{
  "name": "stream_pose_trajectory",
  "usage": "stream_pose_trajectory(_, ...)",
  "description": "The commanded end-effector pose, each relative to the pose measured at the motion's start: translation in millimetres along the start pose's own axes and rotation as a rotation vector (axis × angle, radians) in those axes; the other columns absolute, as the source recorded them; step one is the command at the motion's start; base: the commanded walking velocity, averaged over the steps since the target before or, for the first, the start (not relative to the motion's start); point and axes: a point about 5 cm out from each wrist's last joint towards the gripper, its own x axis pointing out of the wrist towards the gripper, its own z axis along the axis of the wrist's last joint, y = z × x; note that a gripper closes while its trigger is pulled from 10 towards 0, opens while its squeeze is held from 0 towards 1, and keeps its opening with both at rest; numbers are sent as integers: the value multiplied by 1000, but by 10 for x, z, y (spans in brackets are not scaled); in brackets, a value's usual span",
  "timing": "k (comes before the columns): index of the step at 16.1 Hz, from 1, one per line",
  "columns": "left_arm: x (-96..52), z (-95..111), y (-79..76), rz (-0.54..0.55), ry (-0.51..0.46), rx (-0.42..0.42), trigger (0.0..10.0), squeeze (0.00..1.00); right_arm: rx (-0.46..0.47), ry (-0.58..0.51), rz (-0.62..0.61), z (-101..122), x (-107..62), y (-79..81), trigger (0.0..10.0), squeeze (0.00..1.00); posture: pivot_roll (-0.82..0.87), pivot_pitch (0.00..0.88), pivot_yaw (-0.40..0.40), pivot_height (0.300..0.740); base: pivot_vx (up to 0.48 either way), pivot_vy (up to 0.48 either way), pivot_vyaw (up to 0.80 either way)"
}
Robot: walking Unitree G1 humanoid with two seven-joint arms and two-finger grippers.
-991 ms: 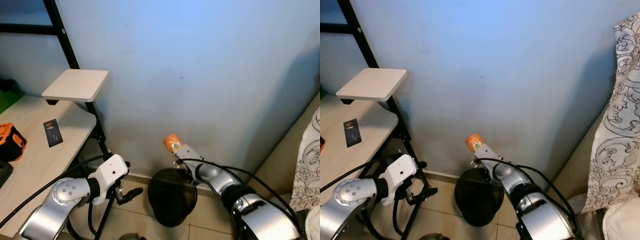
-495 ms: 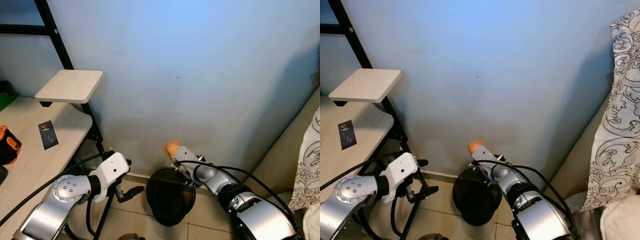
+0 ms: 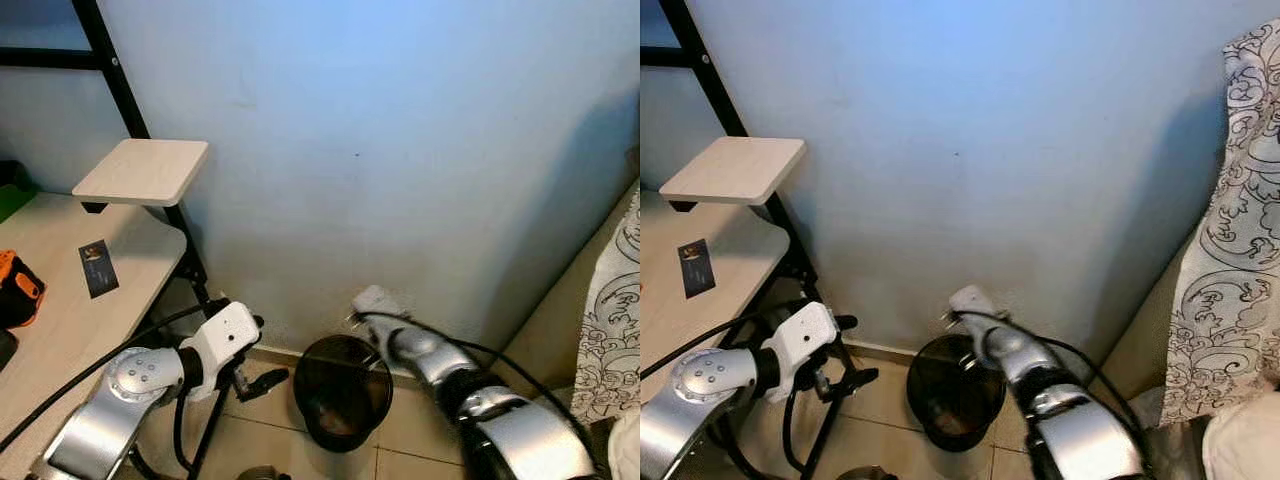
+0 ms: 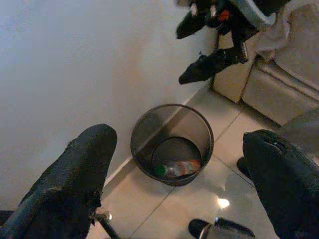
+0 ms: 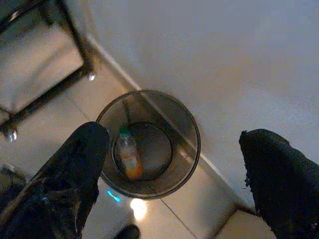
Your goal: Clean up the room
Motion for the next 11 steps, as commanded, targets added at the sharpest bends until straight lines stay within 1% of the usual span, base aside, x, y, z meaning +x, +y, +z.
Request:
stream_pose_trajectory(1, -21, 11, 42, 40, -2, -8, 10000, 0, 59, -39, -14, 18, -19, -65, 10000, 1000, 82, 0, 39, 740, 0, 0, 0)
stream_pose_trajectory(2, -17, 23, 67, 105, -19, -31, 10000, 0, 124, -93, -40, 29, -57, -177, 10000, 1000, 79, 0, 40, 740, 0, 0, 0)
stream_pose_trajectory(3, -10, 65, 104, 211, -71, -82, 10000, 0, 222, -179, -67, 37, -129, -322, 10000, 1000, 67, 0, 47, 740, 0, 0, 0)
stream_pose_trajectory(4, -9, 80, 118, 250, -93, -106, 10000, 0, 256, -217, -75, 46, -162, -372, 10000, 1000, 67, 0, 47, 740, 0, 0, 0)
stream_pose_trajectory(5, -7, 104, 145, 342, -123, -146, 10000, 0, 266, -350, -81, 119, -285, -444, 10000, 1000, 64, 0, 47, 740, 0, 0, 0)
stream_pose_trajectory(6, -3, 120, 154, 423, -141, -170, 10000, 0, 254, -470, -67, 190, -456, -442, 10000, 1000, 69, 0, 45, 740, 0, 0, 0)
stream_pose_trajectory(7, -9, 132, 151, 460, -149, -189, 10000, 0, 263, -515, -66, 209, -550, -428, 10000, 1000, 71, 0, 46, 740, 0, 0, -619)
stream_pose_trajectory(8, -20, 150, 143, 510, -163, -209, 10000, 0, 271, -554, -82, 209, -663, -411, 10000, 1000, 57, 0, 66, 740, 0, 0, -788)
stream_pose_trajectory(9, -25, 146, 141, 536, -159, -214, 10000, 0, 263, -563, -89, 205, -706, -400, 10000, 1000, 51, 0, 72, 740, 0, 0, -788)
stream_pose_trajectory(10, -27, 118, 140, 588, -154, -238, 10000, 0, 275, -580, -111, 201, -770, -381, 10000, 1000, 32, 0, 89, 740, 0, 0, -788)
stream_pose_trajectory(11, -27, 99, 140, 615, -154, -261, 10000, 0, 308, -590, -137, 199, -812, -378, 10000, 1000, 23, 0, 96, 740, 0, 0, -788)
